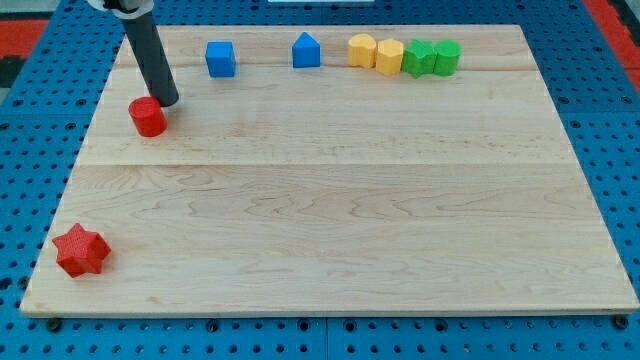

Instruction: Push the red circle closer to the red star

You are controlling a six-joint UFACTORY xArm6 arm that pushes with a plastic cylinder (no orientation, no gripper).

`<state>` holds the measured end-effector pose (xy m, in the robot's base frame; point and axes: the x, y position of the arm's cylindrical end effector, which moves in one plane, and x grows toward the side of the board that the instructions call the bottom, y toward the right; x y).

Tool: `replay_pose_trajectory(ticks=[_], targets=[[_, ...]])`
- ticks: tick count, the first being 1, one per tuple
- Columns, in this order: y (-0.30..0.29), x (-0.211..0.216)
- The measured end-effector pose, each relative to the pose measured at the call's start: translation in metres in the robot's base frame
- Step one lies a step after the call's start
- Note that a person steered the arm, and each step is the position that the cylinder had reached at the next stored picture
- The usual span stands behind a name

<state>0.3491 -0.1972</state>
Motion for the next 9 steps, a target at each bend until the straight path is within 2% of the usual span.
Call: replay_pose_trajectory(ticks=[7, 8, 9], targets=[[-0.031, -0.017], [-0.044, 0.033], [-0.044, 0.034]])
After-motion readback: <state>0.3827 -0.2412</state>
